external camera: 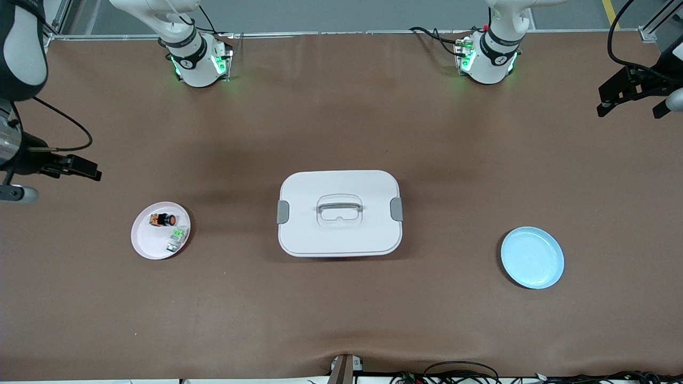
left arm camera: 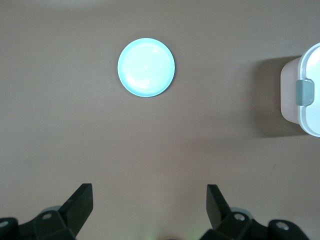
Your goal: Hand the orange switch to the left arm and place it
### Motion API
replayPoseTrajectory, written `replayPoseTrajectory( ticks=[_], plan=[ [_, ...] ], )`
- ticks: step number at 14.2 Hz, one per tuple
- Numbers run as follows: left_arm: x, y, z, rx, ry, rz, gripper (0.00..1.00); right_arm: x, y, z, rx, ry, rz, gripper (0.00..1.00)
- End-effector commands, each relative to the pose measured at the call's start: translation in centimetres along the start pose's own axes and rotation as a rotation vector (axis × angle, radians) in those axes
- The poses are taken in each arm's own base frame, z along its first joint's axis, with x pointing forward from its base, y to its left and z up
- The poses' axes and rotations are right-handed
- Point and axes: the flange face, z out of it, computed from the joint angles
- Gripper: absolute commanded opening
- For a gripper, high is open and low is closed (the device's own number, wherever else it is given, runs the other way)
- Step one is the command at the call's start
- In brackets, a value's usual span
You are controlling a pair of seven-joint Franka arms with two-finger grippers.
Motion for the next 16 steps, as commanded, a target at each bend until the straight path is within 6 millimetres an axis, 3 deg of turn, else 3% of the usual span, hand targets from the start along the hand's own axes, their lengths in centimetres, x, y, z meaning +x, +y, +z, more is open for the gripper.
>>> replayPoseTrajectory(
  ticks=[1,4,8,11,16],
  plan=[
    [0.1,0.0,-0.4,-0.005,0.022,0.01,1.0,1.8,-0.5,1.6,0.004,0.007,-0.015,1.0],
    [0.2,-0.1,-0.3,-0.005,0.025,0.007,1.0,3.3,-0.5,3.3,0.0,0.022,-0.024,1.0],
    [0.3,0.0,-0.2,-0.006,0.027,0.01,1.0,3.8,-1.3,5.9,0.006,0.028,-0.026,1.0],
    [0.3,0.0,-0.2,-0.006,0.027,0.012,1.0,3.4,-0.4,10.1,0.036,0.032,0.003,1.0],
    [0.6,0.1,-0.1,-0.006,0.034,0.015,1.0,2.2,0.4,19.1,0.05,0.101,0.032,1.0]
  ],
)
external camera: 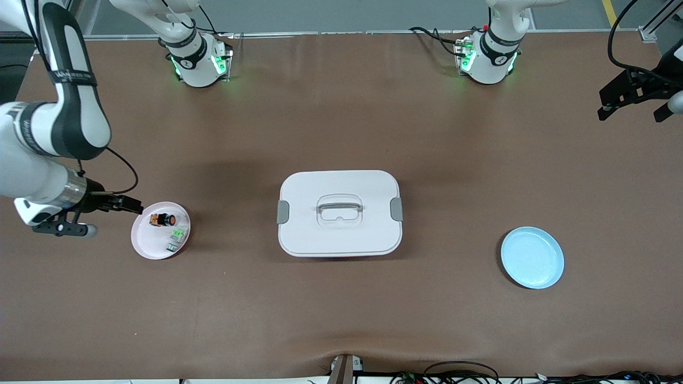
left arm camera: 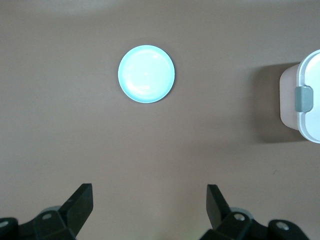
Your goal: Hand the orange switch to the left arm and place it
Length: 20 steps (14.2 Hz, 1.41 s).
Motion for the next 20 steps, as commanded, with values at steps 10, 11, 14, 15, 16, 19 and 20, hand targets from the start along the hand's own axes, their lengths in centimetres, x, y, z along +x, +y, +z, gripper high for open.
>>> replayPoseTrajectory(
  ticks=[10,11,14,15,16,19,20],
  plan=[
    [0.5,0.3,1.5,-0.006,0.009,0.02,1.0,-0.2,1.9,9.6,0.001,0.058,0.01,1.0],
    [0.6,0.3,1.5,-0.006,0.012,0.02,1.0,-0.1,1.9,10.4,-0.001,0.06,-0.004,1.0],
    [0.4,0.4,1.2,-0.005,0.017,0.019,1.0,0.0,2.2,11.9,-0.004,0.051,-0.02,1.0],
    [0.4,0.4,1.2,-0.005,0.017,0.02,1.0,-0.1,2.2,12.5,-0.004,0.04,-0.028,1.0],
    [0.4,0.4,1.2,-0.005,0.017,0.02,1.0,-0.1,2.4,12.9,-0.004,0.042,-0.028,1.0],
    [0.5,0.3,1.2,-0.005,0.017,0.022,1.0,-0.2,2.3,13.7,-0.006,0.036,-0.029,1.0],
    [0.5,0.3,1.2,-0.005,0.017,0.02,1.0,-0.3,2.3,13.9,-0.006,0.032,-0.029,1.0]
  ],
)
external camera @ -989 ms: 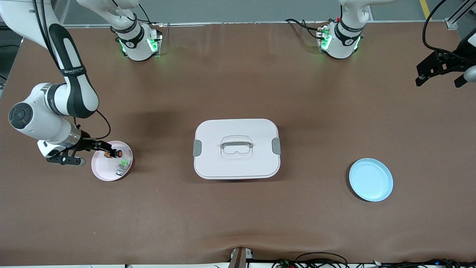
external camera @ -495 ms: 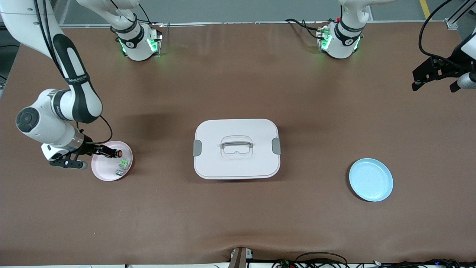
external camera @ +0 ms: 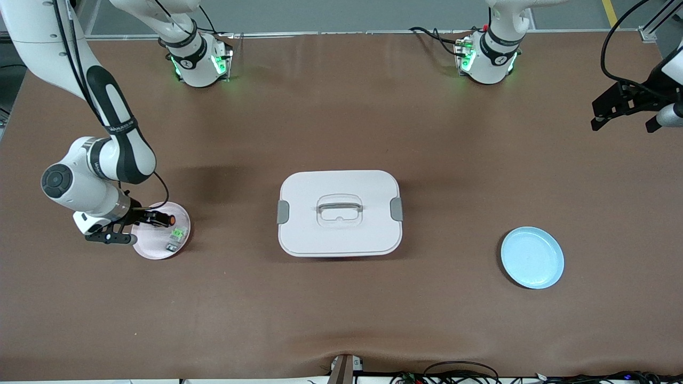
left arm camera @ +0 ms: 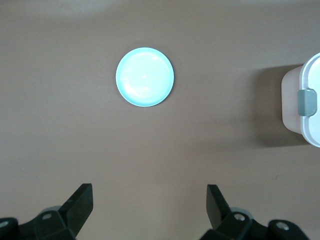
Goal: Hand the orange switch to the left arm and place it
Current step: 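Lower the right gripper over the white plate to the orange switch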
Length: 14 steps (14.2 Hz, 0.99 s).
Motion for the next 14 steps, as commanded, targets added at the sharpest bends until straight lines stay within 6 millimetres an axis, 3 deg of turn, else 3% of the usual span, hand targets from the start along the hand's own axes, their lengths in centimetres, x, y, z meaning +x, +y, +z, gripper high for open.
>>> replayPoseTrajectory(
  ticks=[1,14],
  plan=[
    [-0.3,0.0,-0.4,-0.004,0.013,0.015,1.0,0.0,0.3,0.6,0.016,-0.004,-0.002,1.0],
    [0.1,-0.1,0.2,-0.005,0.013,0.012,1.0,-1.2,-0.3,3.5,0.02,-0.055,-0.011,1.0]
  ],
)
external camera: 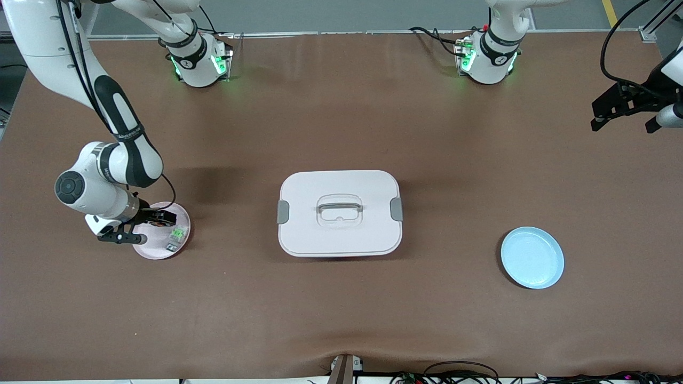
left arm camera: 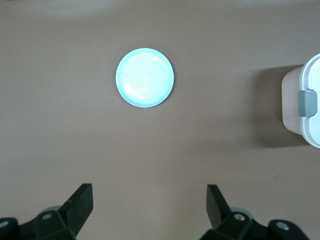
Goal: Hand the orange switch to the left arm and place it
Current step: 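Lower the right gripper over the white plate to the orange switch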
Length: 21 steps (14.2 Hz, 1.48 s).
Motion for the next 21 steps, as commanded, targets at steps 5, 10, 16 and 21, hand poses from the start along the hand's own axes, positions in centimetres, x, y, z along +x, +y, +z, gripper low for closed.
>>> replayPoseTrajectory(
  ticks=[5,10,16,21],
  plan=[
    [0.1,-1.3,1.4,-0.004,-0.003,-0.01,1.0,-0.6,0.0,0.6,0.019,-0.009,-0.004,1.0],
    [0.2,-1.2,1.6,-0.004,0.002,-0.009,1.0,-0.6,-0.2,0.7,0.019,-0.012,-0.014,0.83],
    [0.7,-0.4,3.0,-0.005,0.013,-0.002,1.0,-0.5,0.5,0.4,0.02,-0.007,-0.015,0.0],
    [0.4,-0.2,3.7,-0.005,0.005,0.002,1.0,-0.3,-0.1,-0.5,0.027,-0.024,-0.023,0.0]
  ],
)
